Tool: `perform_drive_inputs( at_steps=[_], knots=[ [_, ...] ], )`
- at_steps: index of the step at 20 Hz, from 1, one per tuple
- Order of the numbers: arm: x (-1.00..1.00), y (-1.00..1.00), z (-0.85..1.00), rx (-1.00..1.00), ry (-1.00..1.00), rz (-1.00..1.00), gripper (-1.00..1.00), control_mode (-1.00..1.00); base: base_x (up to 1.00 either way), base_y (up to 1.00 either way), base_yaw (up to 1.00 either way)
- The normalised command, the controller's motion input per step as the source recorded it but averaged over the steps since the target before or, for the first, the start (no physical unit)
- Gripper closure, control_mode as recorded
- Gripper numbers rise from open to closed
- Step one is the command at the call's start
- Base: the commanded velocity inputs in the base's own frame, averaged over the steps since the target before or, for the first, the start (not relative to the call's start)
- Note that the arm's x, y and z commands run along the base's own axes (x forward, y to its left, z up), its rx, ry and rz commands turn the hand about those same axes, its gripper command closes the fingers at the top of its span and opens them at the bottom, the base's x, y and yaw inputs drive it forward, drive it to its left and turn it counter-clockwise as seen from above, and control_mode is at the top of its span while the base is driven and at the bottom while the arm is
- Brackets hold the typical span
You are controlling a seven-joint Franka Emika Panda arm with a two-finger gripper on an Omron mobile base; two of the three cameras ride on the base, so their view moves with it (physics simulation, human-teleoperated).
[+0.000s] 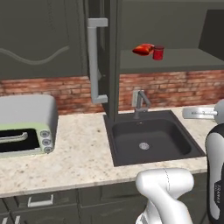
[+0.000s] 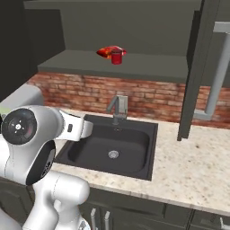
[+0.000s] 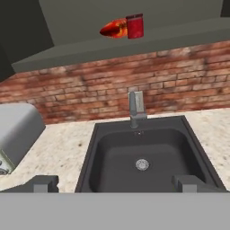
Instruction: Pick the avocado and bread from the counter and place them on the plate. Then pick the jam from the cabinet and place it next to the plate. Lastly close the cabinet door.
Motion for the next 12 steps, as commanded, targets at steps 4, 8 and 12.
perform_drive_inputs(
  at_steps=[4, 8, 12],
  knots=[
    [0.0, 0.0, 0.0, 0.0, 0.0, 0.0, -1.0, 1.0, 1.0, -0.1, -0.21],
    [0.0, 0.0, 0.0, 0.0, 0.0, 0.0, -1.0, 1.0, 1.0, -0.06, -0.11],
    [0.14, 0.0, 0.0, 0.0, 0.02, 0.0, -1.0, -1.0, 0.68, 0.0, 0.0]
  ],
)
